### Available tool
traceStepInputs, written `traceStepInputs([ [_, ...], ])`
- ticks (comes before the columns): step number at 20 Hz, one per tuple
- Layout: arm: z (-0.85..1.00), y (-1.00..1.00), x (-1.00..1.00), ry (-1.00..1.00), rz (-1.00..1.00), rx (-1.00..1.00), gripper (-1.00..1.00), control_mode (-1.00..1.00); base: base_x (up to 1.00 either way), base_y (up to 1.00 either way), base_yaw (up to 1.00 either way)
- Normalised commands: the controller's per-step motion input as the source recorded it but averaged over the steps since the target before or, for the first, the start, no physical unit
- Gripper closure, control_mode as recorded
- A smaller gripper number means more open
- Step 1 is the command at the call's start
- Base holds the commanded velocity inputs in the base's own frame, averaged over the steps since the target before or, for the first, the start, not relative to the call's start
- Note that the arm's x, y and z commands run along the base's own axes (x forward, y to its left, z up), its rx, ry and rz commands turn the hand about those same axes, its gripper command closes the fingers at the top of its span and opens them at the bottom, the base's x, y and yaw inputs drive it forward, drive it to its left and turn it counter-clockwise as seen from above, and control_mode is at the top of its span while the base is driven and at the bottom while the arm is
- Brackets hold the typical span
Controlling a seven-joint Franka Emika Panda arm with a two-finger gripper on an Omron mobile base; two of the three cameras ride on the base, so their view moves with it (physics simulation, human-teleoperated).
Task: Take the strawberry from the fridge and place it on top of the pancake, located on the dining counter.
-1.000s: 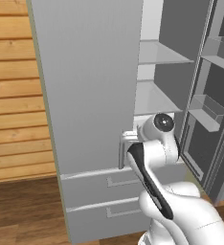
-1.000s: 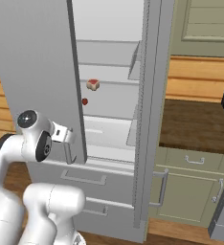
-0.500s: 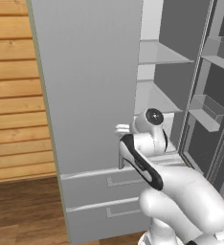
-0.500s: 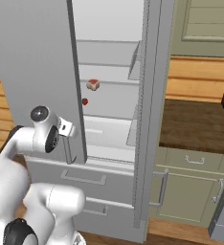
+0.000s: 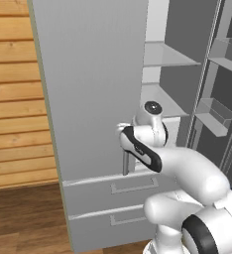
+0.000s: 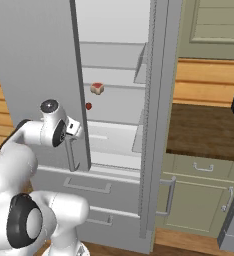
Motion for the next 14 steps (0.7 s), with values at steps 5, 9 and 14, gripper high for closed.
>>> traceStepInputs([
  [5, -0.25, 0.0, 0.19, 0.01, 0.0, 0.0, -1.0, -1.0, 0.0, 0.0, 0.0],
  [9, -0.28, 0.0, 0.19, 0.0, 0.0, 0.0, -1.0, -1.0, 0.0, 0.0, 0.0],
  [14, -0.22, 0.0, 0.19, 0.0, 0.0, 0.0, -1.0, -1.0, 0.0, 0.0, 0.0],
])
